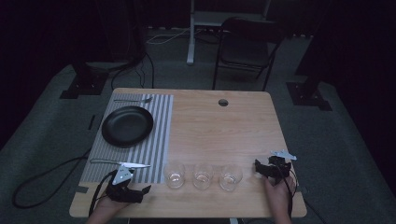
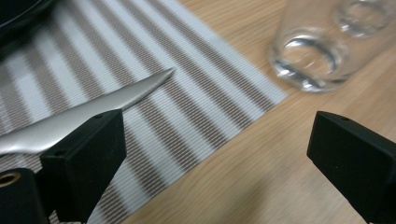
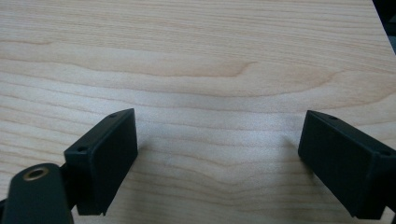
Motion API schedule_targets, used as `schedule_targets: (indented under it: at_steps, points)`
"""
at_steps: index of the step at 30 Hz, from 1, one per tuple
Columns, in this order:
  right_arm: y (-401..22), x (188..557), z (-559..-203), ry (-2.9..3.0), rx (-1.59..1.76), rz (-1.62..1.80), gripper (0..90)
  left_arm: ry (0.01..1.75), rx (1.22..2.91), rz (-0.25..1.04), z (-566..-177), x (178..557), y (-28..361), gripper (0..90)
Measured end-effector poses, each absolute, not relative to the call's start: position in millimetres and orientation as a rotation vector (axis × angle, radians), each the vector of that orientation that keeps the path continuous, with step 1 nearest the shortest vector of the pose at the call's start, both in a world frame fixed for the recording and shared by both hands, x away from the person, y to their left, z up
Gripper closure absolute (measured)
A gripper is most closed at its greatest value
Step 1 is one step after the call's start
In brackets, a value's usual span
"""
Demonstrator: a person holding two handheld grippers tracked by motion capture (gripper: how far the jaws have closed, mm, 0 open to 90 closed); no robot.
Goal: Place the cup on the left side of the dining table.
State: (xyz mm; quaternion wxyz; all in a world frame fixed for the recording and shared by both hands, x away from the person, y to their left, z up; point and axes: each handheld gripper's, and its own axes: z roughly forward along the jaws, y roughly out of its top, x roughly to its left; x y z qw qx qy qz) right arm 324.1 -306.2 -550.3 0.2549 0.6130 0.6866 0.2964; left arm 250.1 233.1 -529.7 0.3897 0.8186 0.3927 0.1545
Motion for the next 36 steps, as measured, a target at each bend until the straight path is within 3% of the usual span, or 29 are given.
schedule_targets:
  at_steps: [36]
  points:
    - [-306.3, 323.9, -550.3, 1.865, 1.665, 0.805, 11.4, 0.793, 2.105, 0.268, -532.1, 266.3, 160.2, 5.1]
